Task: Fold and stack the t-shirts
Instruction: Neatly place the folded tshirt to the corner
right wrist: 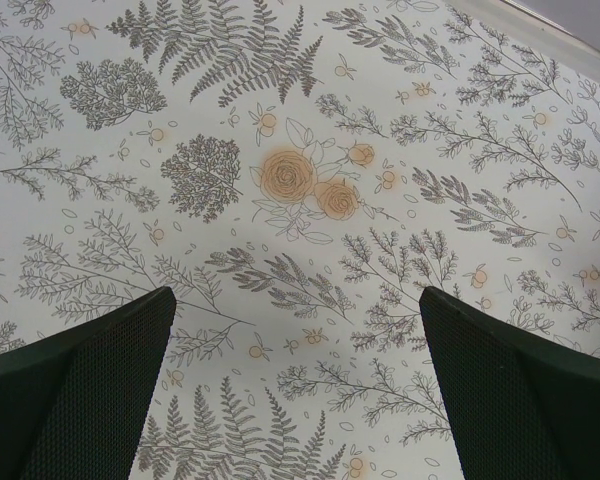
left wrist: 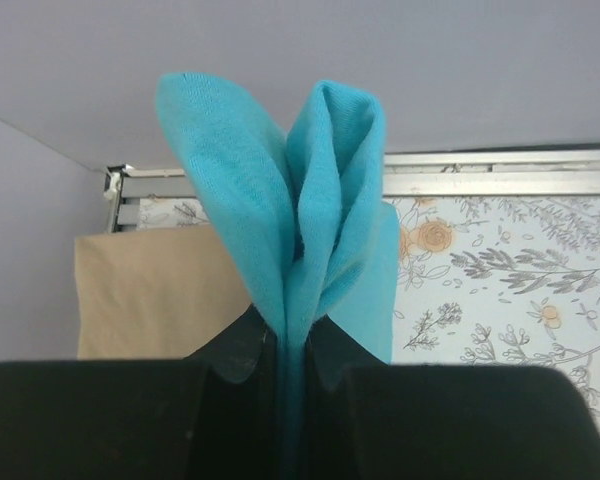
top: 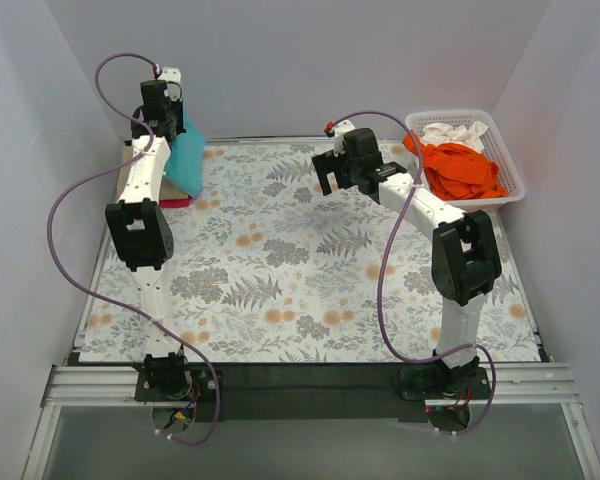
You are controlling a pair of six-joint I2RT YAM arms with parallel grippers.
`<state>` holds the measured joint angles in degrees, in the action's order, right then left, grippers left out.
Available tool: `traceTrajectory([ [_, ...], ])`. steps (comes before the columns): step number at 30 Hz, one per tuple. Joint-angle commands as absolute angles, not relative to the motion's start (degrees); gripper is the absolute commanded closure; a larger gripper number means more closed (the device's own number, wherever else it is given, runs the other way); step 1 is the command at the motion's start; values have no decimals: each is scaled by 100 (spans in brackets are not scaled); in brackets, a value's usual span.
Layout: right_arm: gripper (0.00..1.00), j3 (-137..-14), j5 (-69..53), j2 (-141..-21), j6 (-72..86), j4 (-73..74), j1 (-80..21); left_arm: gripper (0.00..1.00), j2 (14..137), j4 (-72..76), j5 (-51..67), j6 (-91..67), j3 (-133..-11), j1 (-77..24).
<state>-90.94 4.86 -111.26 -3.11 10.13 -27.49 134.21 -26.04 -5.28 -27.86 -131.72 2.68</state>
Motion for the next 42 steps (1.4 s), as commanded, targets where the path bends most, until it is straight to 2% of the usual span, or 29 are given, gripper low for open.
traceTrajectory([
  [1,2,-9167,448,-11039,-352,782,-2769,100,12577,-2294,-387,-2698,-13263,246],
  [19,2,-9184,501,-11100,-387,782,-2804,100,12480,-2320,-290,-2707,-12850,404],
  [42,2,-9088,492,-11162,-413,800,-2830,100,13666,-1864,-9,-2426,-12910,1081],
])
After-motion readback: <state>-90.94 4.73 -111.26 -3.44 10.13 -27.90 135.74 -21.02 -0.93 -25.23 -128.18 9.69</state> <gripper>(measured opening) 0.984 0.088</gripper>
